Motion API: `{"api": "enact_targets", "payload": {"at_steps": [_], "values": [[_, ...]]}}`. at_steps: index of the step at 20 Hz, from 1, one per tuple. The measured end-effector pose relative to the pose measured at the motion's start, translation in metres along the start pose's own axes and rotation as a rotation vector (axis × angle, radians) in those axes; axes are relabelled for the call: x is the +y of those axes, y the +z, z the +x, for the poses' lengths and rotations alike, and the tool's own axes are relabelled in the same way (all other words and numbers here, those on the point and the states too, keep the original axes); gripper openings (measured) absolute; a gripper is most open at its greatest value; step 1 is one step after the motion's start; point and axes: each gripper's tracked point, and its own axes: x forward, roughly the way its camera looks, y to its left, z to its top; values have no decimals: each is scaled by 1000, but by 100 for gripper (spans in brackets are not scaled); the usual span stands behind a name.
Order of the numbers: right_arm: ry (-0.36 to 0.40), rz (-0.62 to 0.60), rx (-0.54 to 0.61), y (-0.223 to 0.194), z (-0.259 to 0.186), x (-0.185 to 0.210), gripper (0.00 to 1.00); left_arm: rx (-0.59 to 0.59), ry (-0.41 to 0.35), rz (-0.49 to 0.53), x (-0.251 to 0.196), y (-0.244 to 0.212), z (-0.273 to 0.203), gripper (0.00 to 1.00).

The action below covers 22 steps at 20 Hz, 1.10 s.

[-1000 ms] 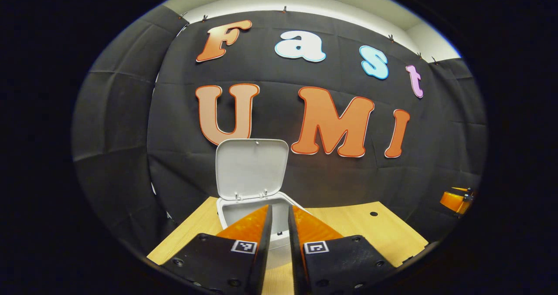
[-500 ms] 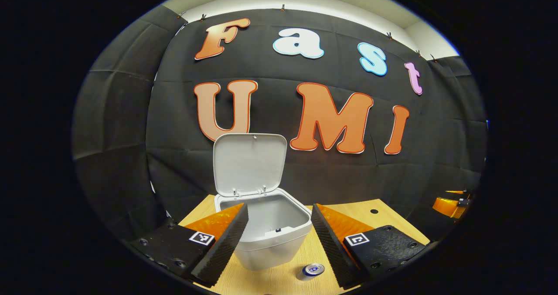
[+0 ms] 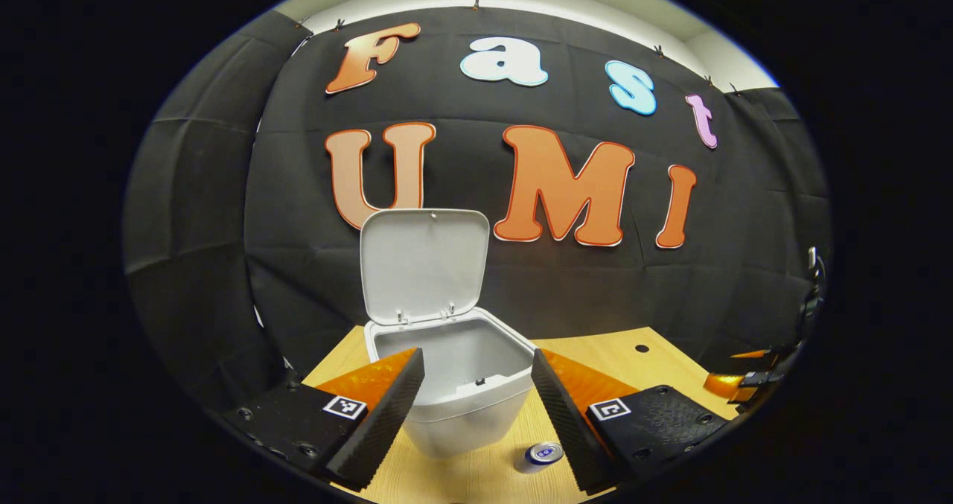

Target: Press the lid of the desktop garbage bin to open it, pick up the crumpled paper on the desktop and throw it into the bin, then pick up the pop can on the desktop and drop it into the bin, and finally close the garbage bin lid.

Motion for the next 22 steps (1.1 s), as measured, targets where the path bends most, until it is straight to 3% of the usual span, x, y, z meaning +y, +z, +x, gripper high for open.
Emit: {"api": "enact_targets", "payload": {"at_steps": [6, 10, 20, 22], "values": [[12, 58, 262, -111, 42, 11, 96, 72, 33, -12, 25, -32, 2, 92], [16, 47, 403, -160, 59, 21, 97, 127, 61, -9, 42, -55, 4, 93], [6, -23, 564, -184, 63, 13, 96, 173, 104, 2, 71, -70, -4, 93], [-2, -32, 571, -180, 61, 2, 82, 170, 105, 10, 72, -70, -6, 93]]}}
